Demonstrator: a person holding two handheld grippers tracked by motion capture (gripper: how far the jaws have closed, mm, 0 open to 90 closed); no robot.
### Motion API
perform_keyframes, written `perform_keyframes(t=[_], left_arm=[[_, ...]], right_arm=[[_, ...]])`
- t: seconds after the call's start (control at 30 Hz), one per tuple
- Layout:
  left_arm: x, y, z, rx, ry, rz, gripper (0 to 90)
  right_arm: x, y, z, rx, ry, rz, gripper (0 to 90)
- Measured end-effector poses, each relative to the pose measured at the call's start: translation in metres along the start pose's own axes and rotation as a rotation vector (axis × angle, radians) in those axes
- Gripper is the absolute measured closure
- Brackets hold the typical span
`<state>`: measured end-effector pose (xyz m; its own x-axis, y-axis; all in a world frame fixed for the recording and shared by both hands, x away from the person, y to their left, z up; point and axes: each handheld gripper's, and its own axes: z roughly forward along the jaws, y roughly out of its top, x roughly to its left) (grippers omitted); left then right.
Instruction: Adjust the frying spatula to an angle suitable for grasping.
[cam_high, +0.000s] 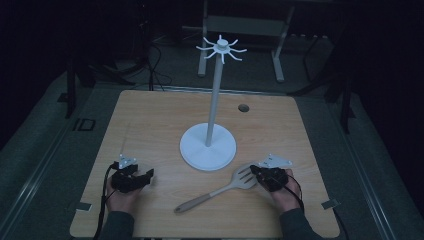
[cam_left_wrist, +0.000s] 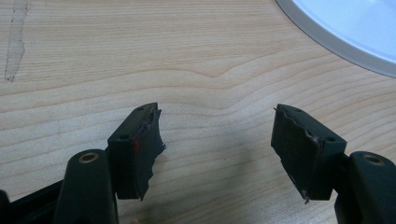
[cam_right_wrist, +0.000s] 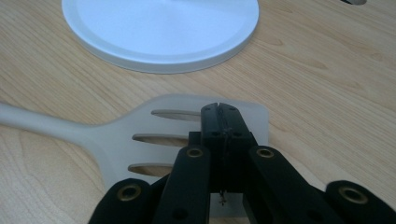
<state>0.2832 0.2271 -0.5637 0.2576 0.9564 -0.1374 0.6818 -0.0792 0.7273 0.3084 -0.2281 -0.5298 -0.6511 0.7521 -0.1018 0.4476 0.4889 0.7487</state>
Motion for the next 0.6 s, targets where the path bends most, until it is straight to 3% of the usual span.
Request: perform_keyframes(t=[0.6], left_arm=[[0.0, 0.0, 0.0, 0.002, 0.0, 0.001, 33.1]], right_arm=[[0.008, -0.015, -0.008, 0.085, -0.009, -0.028, 90.0]])
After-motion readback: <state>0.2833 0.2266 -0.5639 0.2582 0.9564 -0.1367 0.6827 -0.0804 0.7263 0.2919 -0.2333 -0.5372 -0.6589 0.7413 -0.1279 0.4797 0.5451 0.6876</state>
